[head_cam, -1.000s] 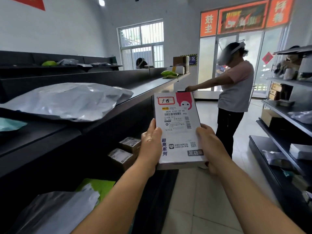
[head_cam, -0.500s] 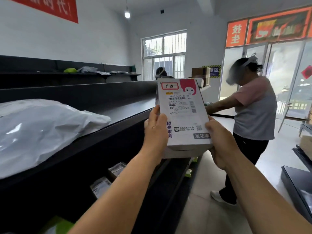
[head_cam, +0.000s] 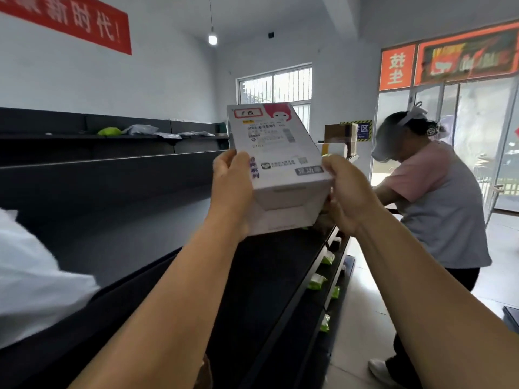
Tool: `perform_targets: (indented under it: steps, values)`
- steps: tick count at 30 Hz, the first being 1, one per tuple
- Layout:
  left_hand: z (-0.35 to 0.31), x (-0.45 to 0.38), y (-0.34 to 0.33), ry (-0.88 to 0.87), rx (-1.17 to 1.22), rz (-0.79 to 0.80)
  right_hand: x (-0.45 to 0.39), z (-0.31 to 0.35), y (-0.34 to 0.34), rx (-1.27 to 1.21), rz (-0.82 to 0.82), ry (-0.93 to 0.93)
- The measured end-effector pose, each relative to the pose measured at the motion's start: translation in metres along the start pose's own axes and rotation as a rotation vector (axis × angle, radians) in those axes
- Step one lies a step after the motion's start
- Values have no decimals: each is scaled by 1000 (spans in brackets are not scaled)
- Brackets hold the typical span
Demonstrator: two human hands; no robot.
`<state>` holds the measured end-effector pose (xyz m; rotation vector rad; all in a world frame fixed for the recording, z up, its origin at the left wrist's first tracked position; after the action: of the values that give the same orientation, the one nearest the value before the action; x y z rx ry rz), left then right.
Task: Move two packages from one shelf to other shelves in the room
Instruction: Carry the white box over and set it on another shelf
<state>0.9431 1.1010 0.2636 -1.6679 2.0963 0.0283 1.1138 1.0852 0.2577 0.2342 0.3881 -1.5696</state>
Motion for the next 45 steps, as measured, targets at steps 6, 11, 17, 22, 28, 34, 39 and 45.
perform_targets:
  steps: [6, 11, 17, 22, 28, 34, 39, 45]
  values:
    - [0, -44, -4, -133, -47, 73, -60, 8, 3, 2, 61, 105]
    - [4, -73, 0, -172, -203, -8, -107, -1, 5, -33, 174, 128]
    - [24, -118, 0, -167, -243, -126, -173, -28, 13, -47, 283, 97]
    - [43, -148, 2, -132, -238, -256, -228, -51, 17, -28, 398, 25]
    - [56, -167, 9, -83, -325, -426, -270, -80, 13, 1, 514, -41]
    - [62, -177, 14, 18, -438, -533, -282, -99, 9, 57, 553, -112]
    - [67, -184, 17, 91, -463, -565, -288, -109, 10, 95, 552, -160]
    - [74, -192, 18, 131, -463, -571, -289, -113, 11, 101, 565, -168]
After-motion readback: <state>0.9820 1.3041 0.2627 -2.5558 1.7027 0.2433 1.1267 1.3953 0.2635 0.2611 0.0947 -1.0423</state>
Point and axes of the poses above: each hand's wrist, its own x-axis away from the middle knuckle, its own y-axis out of the back of the hand, z = x × y, the point moved 7 cm from there along -x, towards the middle knuckle, and after that the axes turned 9 degrees about z, right-handed, at the moved point
